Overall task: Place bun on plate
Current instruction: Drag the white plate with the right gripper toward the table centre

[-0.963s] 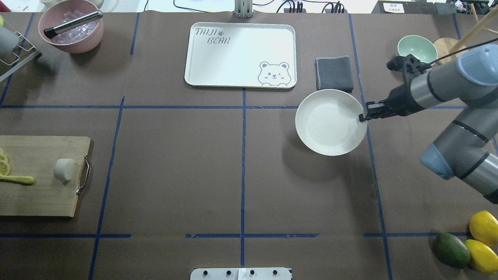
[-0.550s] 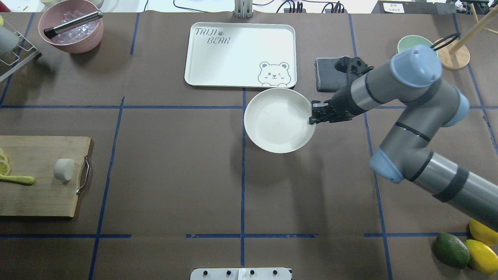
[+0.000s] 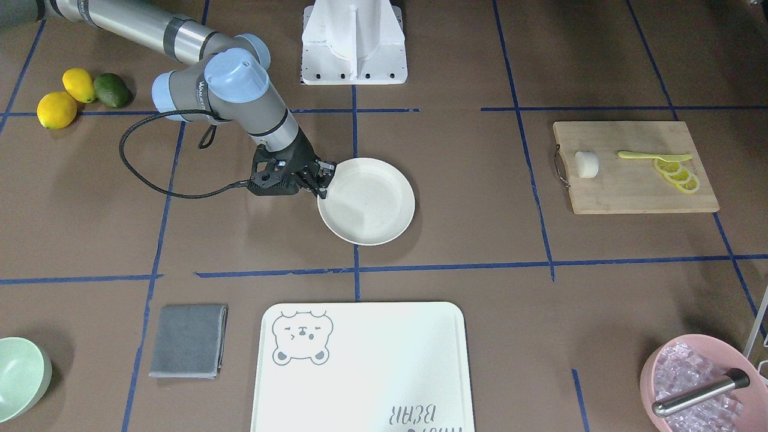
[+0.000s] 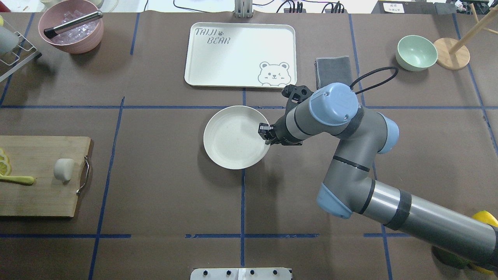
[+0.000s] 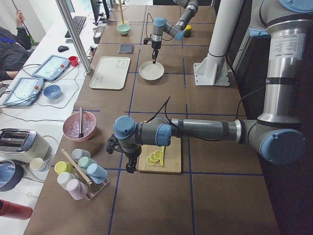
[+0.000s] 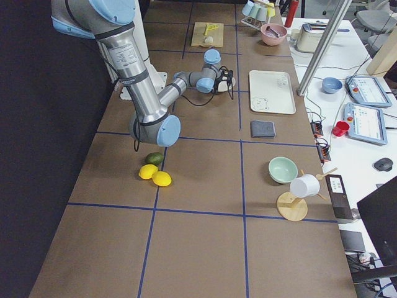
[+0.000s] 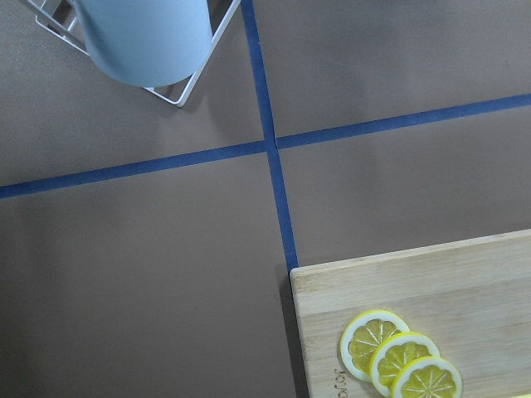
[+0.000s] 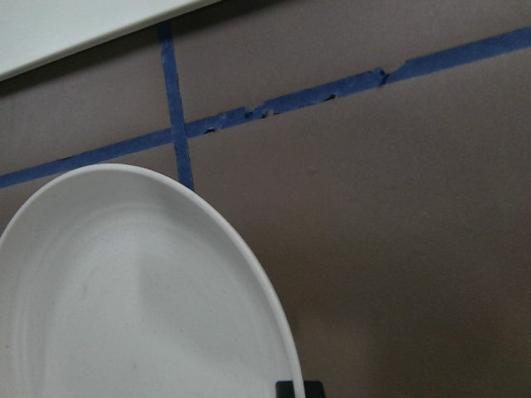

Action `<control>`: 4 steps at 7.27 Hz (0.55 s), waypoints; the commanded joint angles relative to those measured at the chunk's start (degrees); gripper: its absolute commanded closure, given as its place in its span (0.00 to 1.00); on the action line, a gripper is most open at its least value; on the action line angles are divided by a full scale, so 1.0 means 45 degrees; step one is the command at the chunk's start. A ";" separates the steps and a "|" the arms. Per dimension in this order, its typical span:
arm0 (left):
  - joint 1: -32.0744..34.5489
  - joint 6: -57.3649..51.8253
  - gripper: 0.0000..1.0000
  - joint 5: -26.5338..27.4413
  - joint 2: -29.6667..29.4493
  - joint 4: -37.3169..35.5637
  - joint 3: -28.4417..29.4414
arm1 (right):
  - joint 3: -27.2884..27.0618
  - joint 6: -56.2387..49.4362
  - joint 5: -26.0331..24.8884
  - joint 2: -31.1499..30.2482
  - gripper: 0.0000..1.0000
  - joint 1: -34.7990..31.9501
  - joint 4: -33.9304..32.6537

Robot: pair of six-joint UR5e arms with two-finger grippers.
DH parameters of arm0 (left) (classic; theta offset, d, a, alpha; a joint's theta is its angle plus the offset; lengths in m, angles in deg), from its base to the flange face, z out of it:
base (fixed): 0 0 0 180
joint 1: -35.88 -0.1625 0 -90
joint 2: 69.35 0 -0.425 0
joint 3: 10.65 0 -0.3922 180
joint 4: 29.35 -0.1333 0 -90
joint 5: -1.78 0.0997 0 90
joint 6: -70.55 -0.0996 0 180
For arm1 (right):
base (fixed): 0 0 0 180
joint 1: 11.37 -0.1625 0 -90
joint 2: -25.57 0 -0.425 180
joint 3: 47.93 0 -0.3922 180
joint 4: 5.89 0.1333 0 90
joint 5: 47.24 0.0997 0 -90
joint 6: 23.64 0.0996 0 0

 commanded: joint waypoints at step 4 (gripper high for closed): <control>-0.0014 -0.0028 0.00 0.0000 0.0020 -0.0011 -0.0195 | 0.0005 -0.0899 0.1067 -0.0001 0.00 -0.1464 -0.1716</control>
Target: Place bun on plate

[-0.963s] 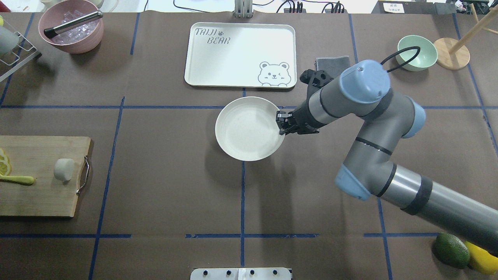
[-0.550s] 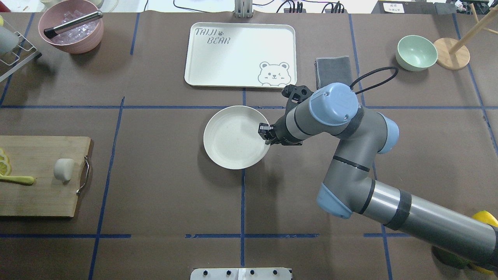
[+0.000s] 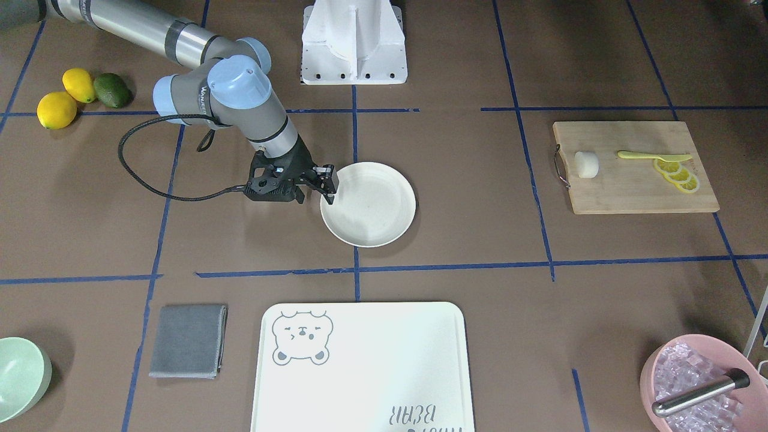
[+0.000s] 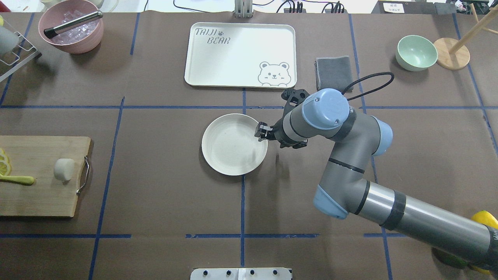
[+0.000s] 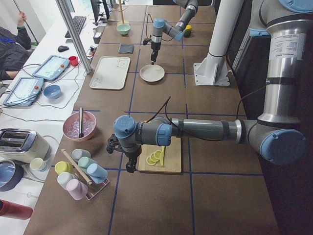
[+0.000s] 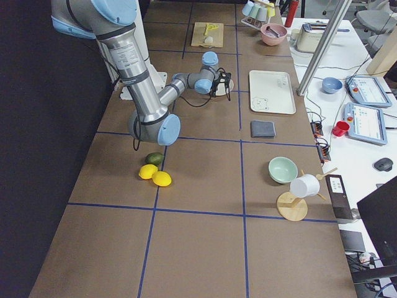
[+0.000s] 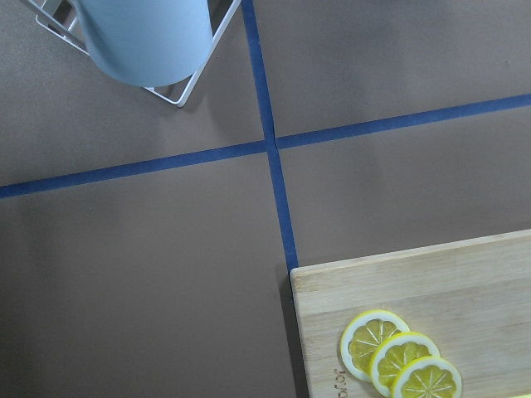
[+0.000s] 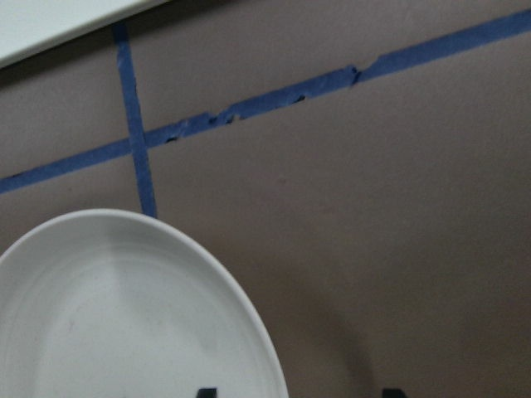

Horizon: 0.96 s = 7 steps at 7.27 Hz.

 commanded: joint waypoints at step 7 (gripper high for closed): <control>-0.0463 0.0063 0.00 0.0000 -0.0063 0.0062 -0.0086 | -0.1355 -1.5382 0.5024 -0.3791 0.00 -0.8765 -0.5402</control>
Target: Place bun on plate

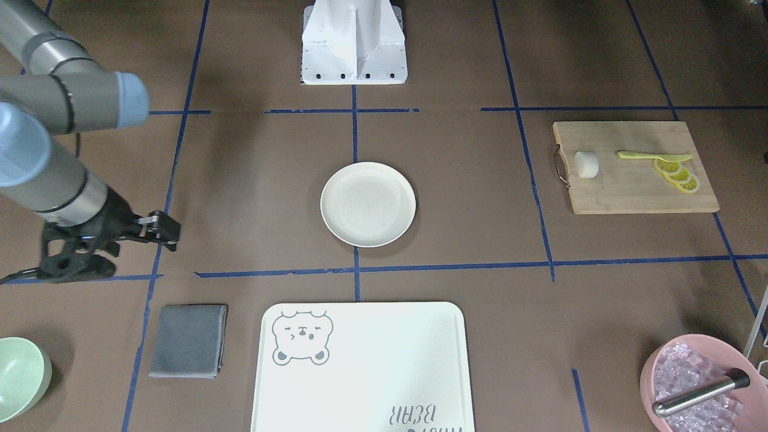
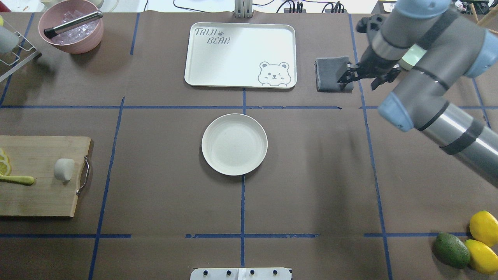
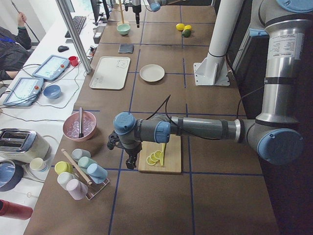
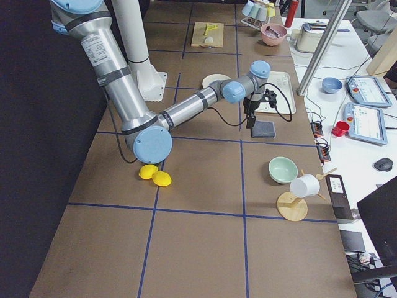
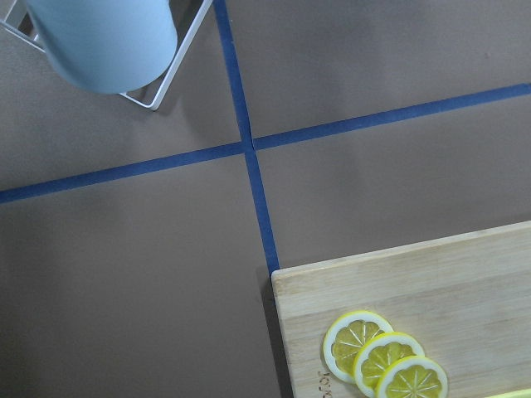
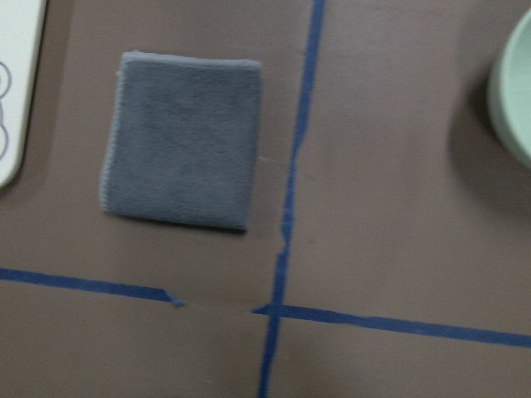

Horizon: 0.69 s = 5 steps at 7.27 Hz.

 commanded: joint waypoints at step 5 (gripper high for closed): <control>-0.0137 0.0029 0.00 0.0082 -0.0201 0.2186 0.0223 | -0.1864 -0.8104 0.0206 -0.6251 0.00 -0.5558 -0.1932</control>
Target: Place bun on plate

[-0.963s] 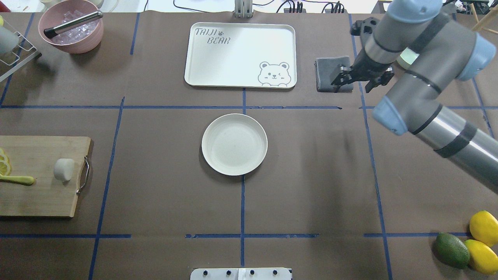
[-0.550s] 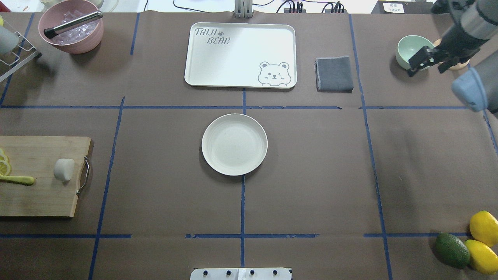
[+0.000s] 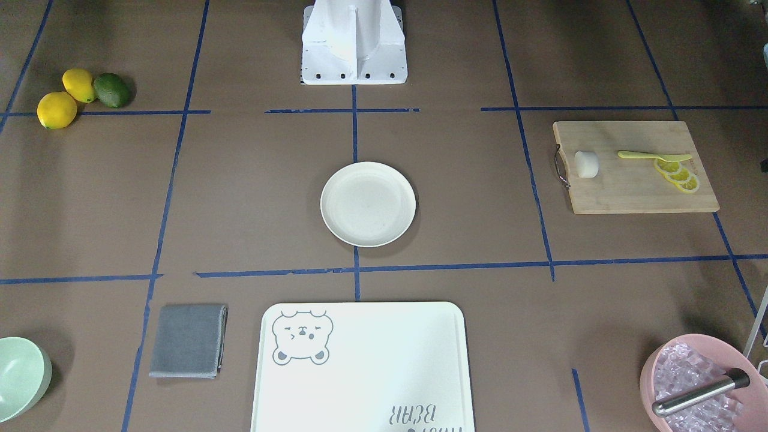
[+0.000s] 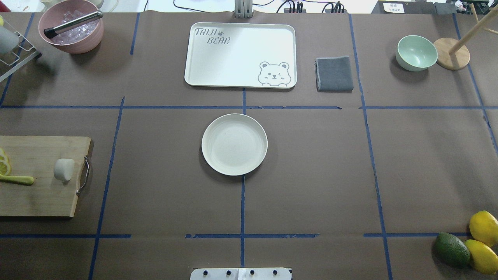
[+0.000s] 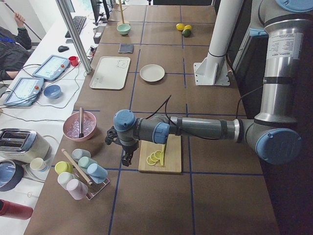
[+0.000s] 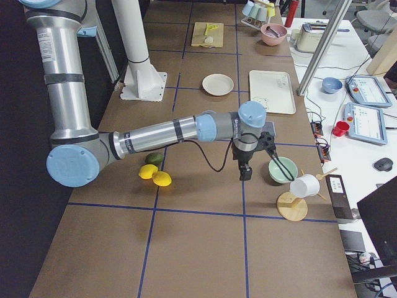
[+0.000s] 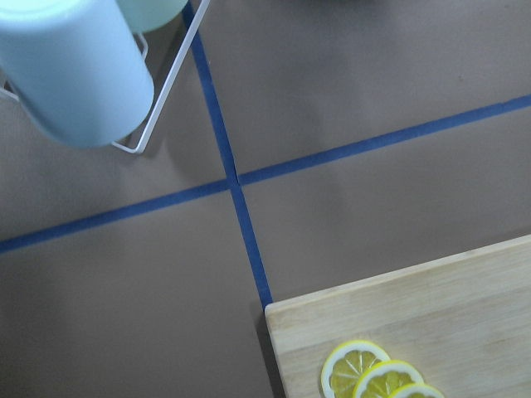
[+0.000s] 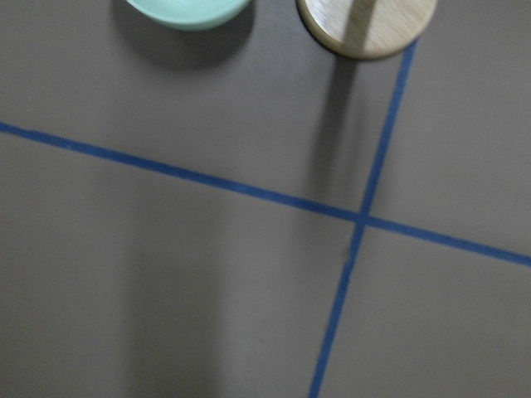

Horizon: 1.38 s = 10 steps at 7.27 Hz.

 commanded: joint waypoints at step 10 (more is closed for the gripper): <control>-0.7588 1.1515 0.00 0.3061 0.1096 0.4137 -0.3007 | -0.0326 -0.0161 0.0032 -0.1991 0.01 -0.0802 0.0306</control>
